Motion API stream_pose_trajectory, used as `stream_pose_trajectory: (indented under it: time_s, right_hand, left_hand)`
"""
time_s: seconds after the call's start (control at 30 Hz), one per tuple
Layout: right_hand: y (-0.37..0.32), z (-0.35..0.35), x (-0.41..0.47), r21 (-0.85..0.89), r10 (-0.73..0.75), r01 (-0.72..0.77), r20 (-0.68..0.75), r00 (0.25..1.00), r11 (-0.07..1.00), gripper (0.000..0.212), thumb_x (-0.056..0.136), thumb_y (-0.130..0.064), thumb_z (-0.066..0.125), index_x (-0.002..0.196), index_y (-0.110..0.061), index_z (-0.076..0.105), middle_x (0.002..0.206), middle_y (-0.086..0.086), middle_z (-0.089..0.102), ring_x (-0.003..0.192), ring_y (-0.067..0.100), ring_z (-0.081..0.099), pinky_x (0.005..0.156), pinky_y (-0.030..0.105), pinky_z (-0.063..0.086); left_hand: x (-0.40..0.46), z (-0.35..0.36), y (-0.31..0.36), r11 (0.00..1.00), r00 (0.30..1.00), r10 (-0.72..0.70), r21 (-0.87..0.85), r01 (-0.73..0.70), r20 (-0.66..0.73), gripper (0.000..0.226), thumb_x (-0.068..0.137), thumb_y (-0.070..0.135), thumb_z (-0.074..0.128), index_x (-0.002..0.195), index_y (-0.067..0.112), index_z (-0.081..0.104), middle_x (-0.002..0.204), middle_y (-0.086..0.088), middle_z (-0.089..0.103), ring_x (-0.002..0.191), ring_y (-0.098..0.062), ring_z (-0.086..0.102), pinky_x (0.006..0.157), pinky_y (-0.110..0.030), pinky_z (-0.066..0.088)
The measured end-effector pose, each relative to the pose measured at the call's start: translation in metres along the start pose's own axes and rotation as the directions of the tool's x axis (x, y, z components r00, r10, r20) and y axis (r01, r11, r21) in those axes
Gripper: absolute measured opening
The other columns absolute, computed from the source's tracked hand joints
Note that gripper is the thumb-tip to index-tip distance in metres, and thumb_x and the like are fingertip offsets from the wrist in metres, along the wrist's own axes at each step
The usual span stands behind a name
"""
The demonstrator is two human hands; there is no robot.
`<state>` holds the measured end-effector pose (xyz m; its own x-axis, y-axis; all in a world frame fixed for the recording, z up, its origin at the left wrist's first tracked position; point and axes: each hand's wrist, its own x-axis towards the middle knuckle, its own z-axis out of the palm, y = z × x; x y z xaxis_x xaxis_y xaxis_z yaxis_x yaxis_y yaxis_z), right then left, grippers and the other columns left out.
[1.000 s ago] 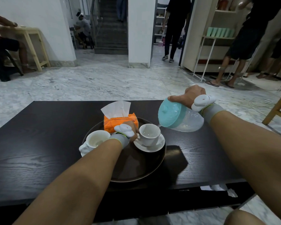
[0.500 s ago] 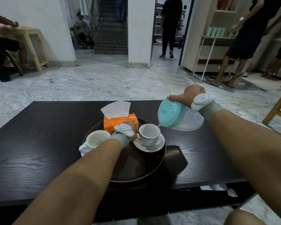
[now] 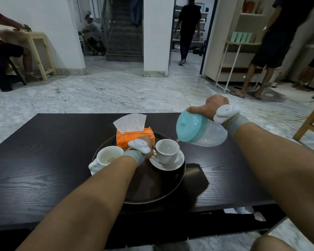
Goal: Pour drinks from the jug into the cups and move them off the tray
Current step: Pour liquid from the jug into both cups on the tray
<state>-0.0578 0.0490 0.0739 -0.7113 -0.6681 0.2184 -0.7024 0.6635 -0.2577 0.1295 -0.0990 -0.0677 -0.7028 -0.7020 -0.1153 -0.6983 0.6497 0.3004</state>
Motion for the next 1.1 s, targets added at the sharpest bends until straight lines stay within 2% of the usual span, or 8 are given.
stream_pose_trajectory:
  time_s: [0.17, 0.23, 0.43, 0.57, 0.7, 1.1]
  right_hand:
    - [-0.0011, -0.0006, -0.0006, -0.014, 0.006, -0.006, -0.005, 1.000, 1.000, 0.072, 0.065, -0.079, 0.061, 0.064, -0.007, 0.053, 0.068, 0.006, 0.050, 0.070, 0.024, 0.052, 0.056, 0.029, 0.033]
    - [-0.0014, -0.0002, -0.0010, -0.008, 0.008, -0.008, -0.008, 1.000, 1.000, 0.072, 0.065, -0.079, 0.061, 0.065, -0.007, 0.053, 0.066, 0.005, 0.049, 0.069, 0.023, 0.051, 0.051, 0.027, 0.031]
    - [-0.0016, 0.0005, -0.0012, -0.021, 0.008, -0.008, -0.011, 1.000, 1.000, 0.072, 0.067, -0.077, 0.061, 0.070, -0.006, 0.057, 0.071, 0.007, 0.052, 0.070, 0.023, 0.052, 0.061, 0.030, 0.035]
    - [-0.0006, 0.0002, -0.0015, 0.014, 0.006, -0.006, -0.014, 1.000, 1.000, 0.071, 0.065, -0.077, 0.063, 0.069, -0.006, 0.058, 0.069, 0.006, 0.052, 0.068, 0.022, 0.052, 0.056, 0.029, 0.034]
    - [-0.0005, 0.0001, -0.0016, 0.003, 0.004, -0.004, -0.010, 1.000, 1.000, 0.070, 0.066, -0.077, 0.062, 0.064, -0.007, 0.054, 0.069, 0.007, 0.052, 0.069, 0.023, 0.052, 0.059, 0.030, 0.035]
    - [-0.0018, 0.0013, -0.0022, 0.012, 0.013, -0.013, -0.004, 1.000, 1.000, 0.071, 0.064, -0.077, 0.064, 0.069, -0.006, 0.058, 0.071, 0.008, 0.053, 0.070, 0.023, 0.053, 0.060, 0.030, 0.037]
  left_hand:
    - [0.0002, 0.0005, -0.0006, 1.000, 1.000, -0.004, 0.000, 0.004, -0.013, 0.029, 0.081, 0.024, 0.067, 0.109, 0.019, 0.075, 0.105, -0.003, 0.074, 0.092, -0.025, 0.069, 0.080, -0.030, 0.055]
    - [-0.0001, 0.0003, -0.0006, 1.000, 1.000, -0.010, 0.003, 0.010, -0.003, 0.029, 0.081, 0.023, 0.067, 0.109, 0.019, 0.075, 0.105, -0.003, 0.074, 0.092, -0.025, 0.069, 0.082, -0.031, 0.057]
    - [-0.0013, -0.0015, 0.0004, 1.000, 1.000, -0.008, -0.005, 0.008, 0.001, 0.029, 0.084, 0.024, 0.067, 0.111, 0.018, 0.074, 0.106, -0.004, 0.074, 0.094, -0.025, 0.068, 0.087, -0.034, 0.057]
    - [-0.0016, -0.0009, -0.0004, 1.000, 1.000, 0.002, 0.004, -0.002, -0.011, 0.029, 0.083, 0.024, 0.067, 0.111, 0.020, 0.075, 0.105, -0.004, 0.074, 0.092, -0.025, 0.069, 0.085, -0.034, 0.058]
    - [-0.0008, -0.0017, 0.0000, 1.000, 1.000, 0.018, 0.001, -0.018, 0.005, 0.029, 0.086, 0.019, 0.066, 0.114, 0.020, 0.074, 0.110, -0.005, 0.073, 0.098, -0.026, 0.068, 0.088, -0.033, 0.056]
    - [-0.0030, -0.0035, 0.0003, 1.000, 1.000, 0.004, -0.003, -0.004, 0.010, 0.030, 0.084, 0.020, 0.065, 0.113, 0.019, 0.074, 0.108, -0.005, 0.073, 0.096, -0.025, 0.068, 0.088, -0.035, 0.057]
